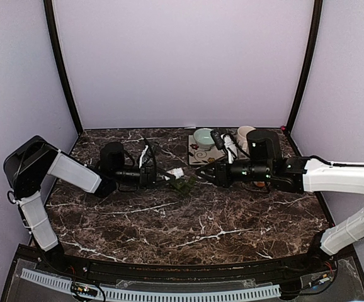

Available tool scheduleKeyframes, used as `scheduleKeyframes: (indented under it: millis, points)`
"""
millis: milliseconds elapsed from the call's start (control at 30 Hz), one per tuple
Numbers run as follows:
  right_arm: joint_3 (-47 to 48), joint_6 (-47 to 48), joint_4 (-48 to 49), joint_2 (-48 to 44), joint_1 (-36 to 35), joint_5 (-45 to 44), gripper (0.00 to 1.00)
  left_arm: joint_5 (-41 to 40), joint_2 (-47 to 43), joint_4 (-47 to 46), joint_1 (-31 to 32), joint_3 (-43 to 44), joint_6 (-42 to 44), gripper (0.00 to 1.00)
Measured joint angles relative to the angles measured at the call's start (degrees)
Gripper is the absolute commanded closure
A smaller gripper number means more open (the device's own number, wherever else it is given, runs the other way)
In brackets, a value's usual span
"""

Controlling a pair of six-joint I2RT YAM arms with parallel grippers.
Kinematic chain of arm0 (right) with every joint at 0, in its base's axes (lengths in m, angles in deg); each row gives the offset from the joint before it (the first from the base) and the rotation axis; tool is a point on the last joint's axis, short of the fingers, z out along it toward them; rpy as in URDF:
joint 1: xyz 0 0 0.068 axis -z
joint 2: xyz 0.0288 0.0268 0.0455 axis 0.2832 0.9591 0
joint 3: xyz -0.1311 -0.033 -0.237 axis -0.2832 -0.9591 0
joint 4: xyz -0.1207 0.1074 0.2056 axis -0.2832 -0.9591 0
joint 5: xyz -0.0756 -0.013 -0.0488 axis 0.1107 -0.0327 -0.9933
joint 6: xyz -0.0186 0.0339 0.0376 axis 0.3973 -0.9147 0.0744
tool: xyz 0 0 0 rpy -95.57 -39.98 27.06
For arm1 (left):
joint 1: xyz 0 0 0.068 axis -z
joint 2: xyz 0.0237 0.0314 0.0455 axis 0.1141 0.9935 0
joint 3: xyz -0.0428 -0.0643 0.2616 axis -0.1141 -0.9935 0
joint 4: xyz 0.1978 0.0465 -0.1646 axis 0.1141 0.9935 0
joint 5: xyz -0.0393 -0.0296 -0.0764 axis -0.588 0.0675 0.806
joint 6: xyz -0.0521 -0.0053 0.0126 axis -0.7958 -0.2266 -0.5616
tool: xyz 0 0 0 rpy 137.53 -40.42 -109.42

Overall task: Sort the pills into containers
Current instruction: Close the lid of the pill bottle on the pill bottle.

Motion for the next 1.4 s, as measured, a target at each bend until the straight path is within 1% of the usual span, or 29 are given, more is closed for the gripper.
scheduleKeyframes:
  millis: [400,633,1000,1400]
  points:
    - [2.38,0.17,-1.75,-0.04,-2.47,1.11,0.94,8.57,-1.77,-12.41,0.0,0.0,-14.47,1.0]
    - [4.35,0.17,-1.99,-0.02,-3.34,1.6,0.94,11.04,-1.79,-16.94,0.0,0.0,-19.96,1.0]
    - [7.37,0.17,-1.88,1.77,-4.04,2.21,0.94,12.61,-1.95,-19.23,0.0,0.0,-22.86,1.0]
    - [9.31,0.17,-1.88,5.4,-4.09,2.01,0.94,13.68,-2.67,-19.3,0.17,0.0,-23.19,1.0]
